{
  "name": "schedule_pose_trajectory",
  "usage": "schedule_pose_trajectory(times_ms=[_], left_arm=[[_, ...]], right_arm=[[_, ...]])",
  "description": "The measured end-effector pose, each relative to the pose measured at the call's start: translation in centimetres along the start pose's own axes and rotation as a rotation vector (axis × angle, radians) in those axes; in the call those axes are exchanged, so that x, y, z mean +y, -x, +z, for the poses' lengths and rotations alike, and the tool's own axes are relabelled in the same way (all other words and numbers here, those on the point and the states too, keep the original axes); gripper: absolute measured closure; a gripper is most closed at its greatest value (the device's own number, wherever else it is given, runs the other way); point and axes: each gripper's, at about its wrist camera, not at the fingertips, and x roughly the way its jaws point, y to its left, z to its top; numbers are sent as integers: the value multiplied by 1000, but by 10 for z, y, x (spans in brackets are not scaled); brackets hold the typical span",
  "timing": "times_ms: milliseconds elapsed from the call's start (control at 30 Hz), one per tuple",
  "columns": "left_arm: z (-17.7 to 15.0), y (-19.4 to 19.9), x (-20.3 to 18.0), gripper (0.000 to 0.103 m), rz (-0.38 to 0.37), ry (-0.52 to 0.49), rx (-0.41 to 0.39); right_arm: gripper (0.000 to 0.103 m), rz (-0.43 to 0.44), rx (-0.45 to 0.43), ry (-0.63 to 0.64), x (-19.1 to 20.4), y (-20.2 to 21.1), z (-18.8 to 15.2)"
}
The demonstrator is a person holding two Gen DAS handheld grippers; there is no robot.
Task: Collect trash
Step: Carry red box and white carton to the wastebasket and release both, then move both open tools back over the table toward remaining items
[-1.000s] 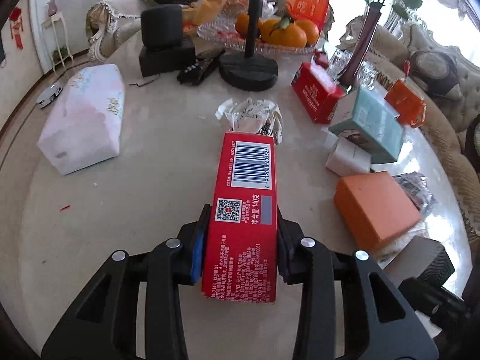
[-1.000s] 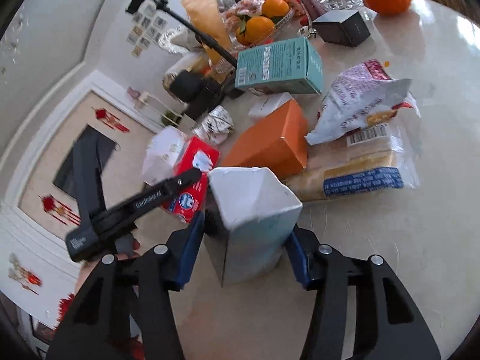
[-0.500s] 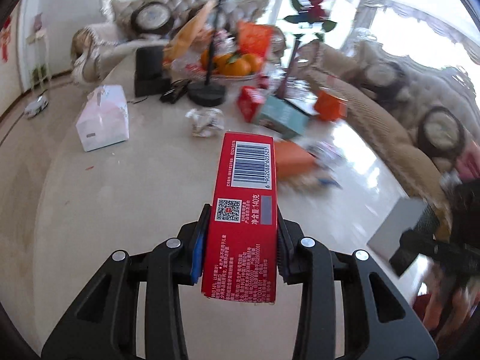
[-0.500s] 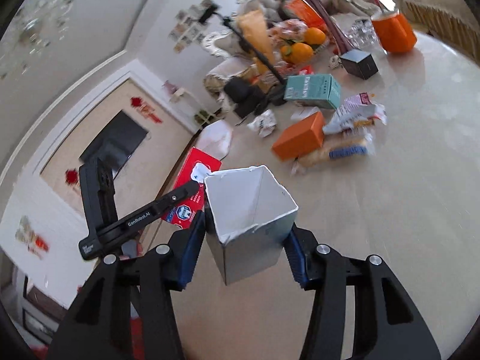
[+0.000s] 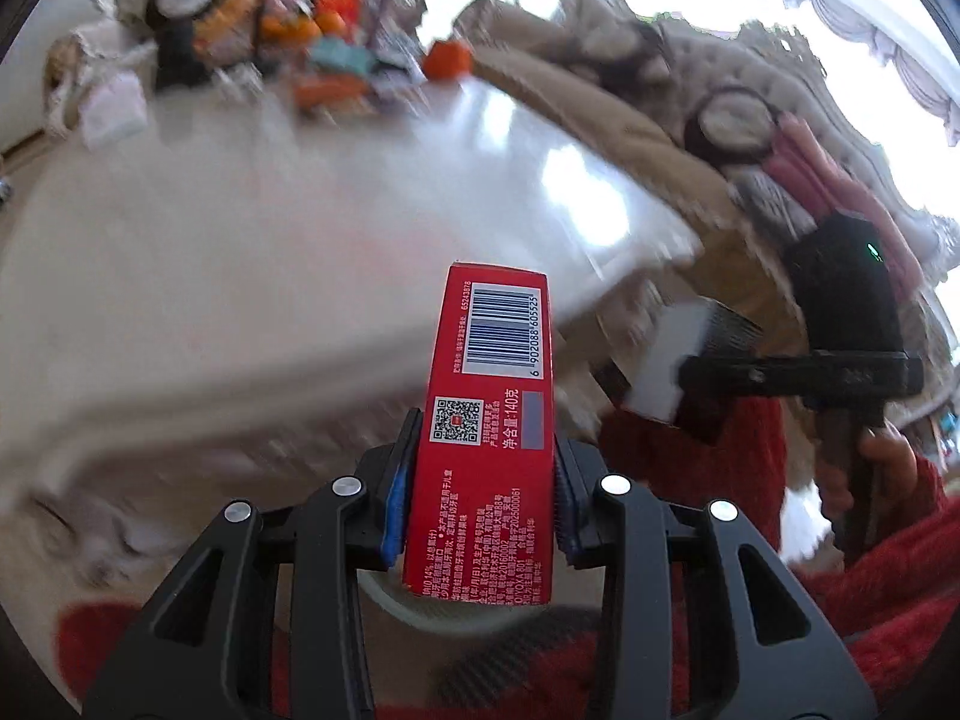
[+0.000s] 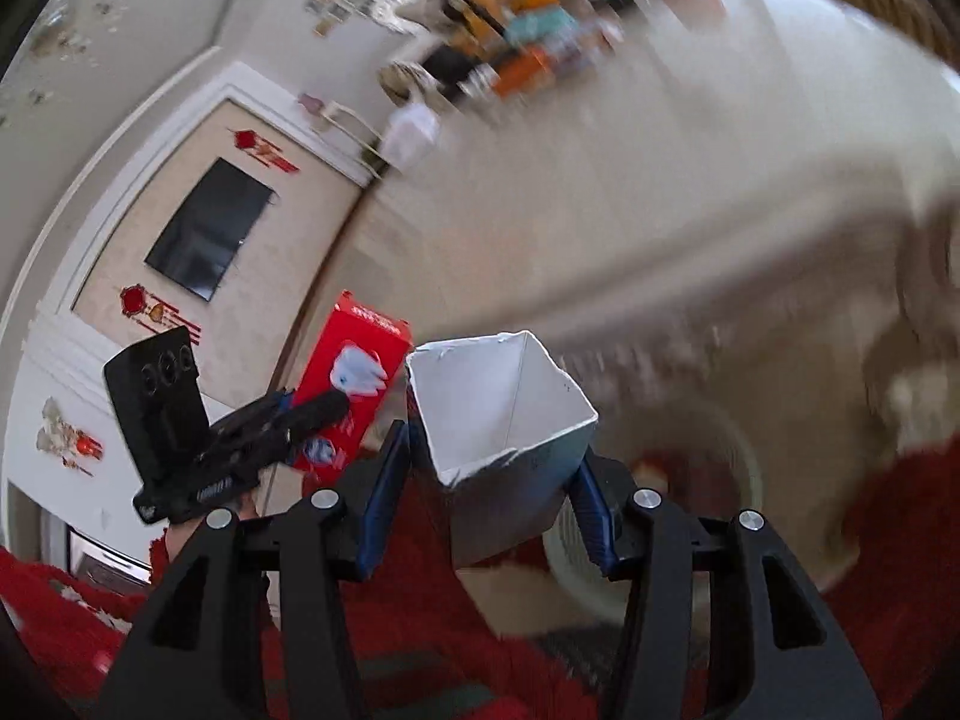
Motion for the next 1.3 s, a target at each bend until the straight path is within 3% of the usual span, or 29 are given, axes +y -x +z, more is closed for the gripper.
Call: schedule_pose_trajectory(times_ms=[300, 367, 400, 433, 567, 700, 867, 1067, 1167, 1300], left_arm=[[-51, -97, 7, 64, 31, 62, 201], [-54, -109, 14, 43, 40, 88, 243], [-56, -115, 16, 20, 56, 92, 259], [-58, -118, 17, 16, 70, 85, 259], [-62, -124, 24, 16, 139, 62, 259], [-69, -123, 31, 16, 138, 105, 270], [-76, -119, 41, 16, 141, 157, 281], [-75, -115, 35, 16, 161, 131, 258], [-74, -107, 31, 9, 173, 108, 219], [-65, -73, 19, 9, 180, 69, 129]], right_arm=[[53, -166, 136, 20, -40, -72, -18], [48, -207, 169, 29, -46, -82, -22], [35, -228, 185, 24, -50, -88, -22], [30, -248, 193, 19, -55, -92, -24], [28, -318, 214, 4, -77, -95, -32], [28, -350, 221, -10, -82, -90, -37], [28, -405, 237, 42, -72, -93, -47], [28, -446, 243, 144, -53, -96, -53], [28, -432, 200, 194, -38, -87, -52], [28, -351, 77, 255, -9, -53, -43]])
